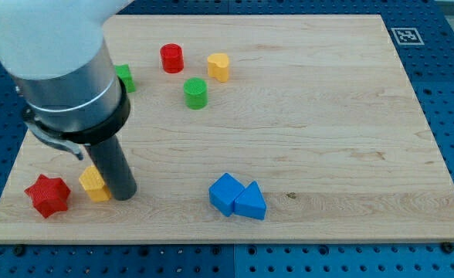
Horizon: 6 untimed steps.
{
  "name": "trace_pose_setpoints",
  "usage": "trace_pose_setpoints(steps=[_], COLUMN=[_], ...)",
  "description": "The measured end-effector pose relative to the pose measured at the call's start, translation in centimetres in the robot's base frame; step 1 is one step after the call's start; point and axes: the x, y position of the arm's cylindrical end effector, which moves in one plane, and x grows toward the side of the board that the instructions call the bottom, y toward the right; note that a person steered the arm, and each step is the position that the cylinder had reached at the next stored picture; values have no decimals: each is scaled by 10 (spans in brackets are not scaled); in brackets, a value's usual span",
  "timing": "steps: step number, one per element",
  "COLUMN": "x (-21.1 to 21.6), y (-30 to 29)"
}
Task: Nudge the green circle up a bit
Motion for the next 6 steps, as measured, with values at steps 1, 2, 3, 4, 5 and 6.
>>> trace_pose_setpoints(steps=[1,2,3,4,5,6], x=[0,0,0,-16,-65,-123], y=[-11,-19,-19,5,29,50])
